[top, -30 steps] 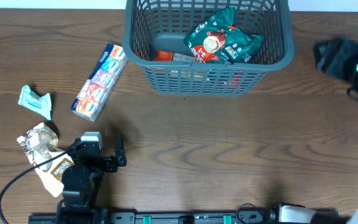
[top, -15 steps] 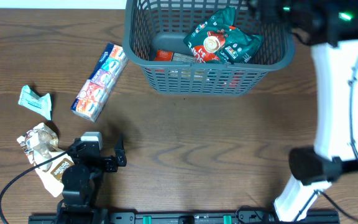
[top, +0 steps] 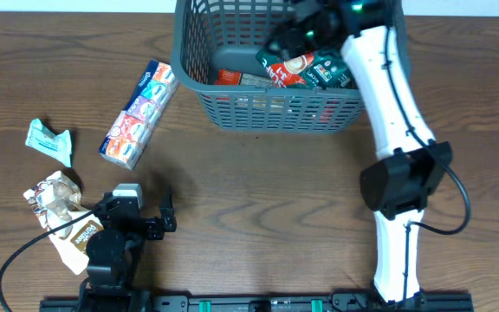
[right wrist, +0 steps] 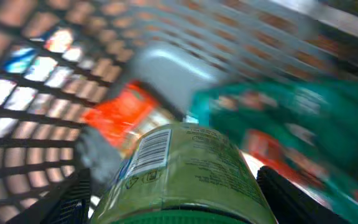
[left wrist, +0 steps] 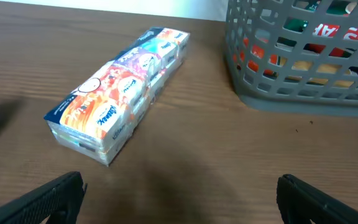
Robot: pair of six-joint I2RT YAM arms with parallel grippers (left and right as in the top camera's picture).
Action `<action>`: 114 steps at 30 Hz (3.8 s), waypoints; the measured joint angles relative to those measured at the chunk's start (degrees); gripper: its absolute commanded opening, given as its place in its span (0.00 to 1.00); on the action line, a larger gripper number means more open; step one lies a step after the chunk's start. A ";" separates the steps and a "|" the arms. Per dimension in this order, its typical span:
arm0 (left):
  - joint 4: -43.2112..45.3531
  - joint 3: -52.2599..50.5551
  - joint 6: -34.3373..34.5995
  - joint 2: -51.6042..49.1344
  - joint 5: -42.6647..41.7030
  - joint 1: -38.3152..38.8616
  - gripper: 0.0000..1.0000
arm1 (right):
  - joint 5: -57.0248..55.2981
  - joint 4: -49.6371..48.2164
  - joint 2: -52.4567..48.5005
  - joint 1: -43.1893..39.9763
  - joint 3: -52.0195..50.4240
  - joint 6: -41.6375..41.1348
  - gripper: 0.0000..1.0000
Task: Pack container
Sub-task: 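Lift the green-lidded jar with the right gripper and carry it to the basket, then lower the jar into the basket and open the right gripper, then move the left gripper to the tissue multipack and grasp it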
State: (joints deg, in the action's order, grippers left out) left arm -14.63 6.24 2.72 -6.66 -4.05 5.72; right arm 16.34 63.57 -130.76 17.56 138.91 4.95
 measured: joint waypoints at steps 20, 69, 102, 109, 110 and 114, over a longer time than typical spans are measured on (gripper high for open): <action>0.00 0.00 0.26 0.00 0.00 0.00 0.99 | -5.09 -16.22 -3.48 3.69 0.00 -3.93 0.01; -15.56 28.15 3.26 -11.43 6.14 0.00 0.98 | -6.45 3.50 7.30 -2.12 19.12 -1.49 0.99; -50.75 113.81 -17.27 -110.01 -0.11 -13.84 0.99 | -9.75 22.86 15.85 -35.52 -18.58 -17.99 0.99; -49.44 113.81 -22.86 -118.49 -0.28 -13.53 0.99 | -9.92 19.50 15.85 -32.59 -20.61 -18.21 0.99; -49.57 113.81 -23.85 -119.47 -0.28 -13.51 0.99 | -9.92 18.71 15.85 -32.00 -20.61 -18.23 0.99; -50.58 113.81 -27.15 -122.77 -0.28 -13.03 0.98 | -11.08 16.85 15.85 -30.45 -20.61 -18.32 0.99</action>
State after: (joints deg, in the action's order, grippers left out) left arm -65.21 120.05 -24.43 -129.43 -4.34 -7.31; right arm 5.26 80.42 -114.91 -12.88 118.30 -13.37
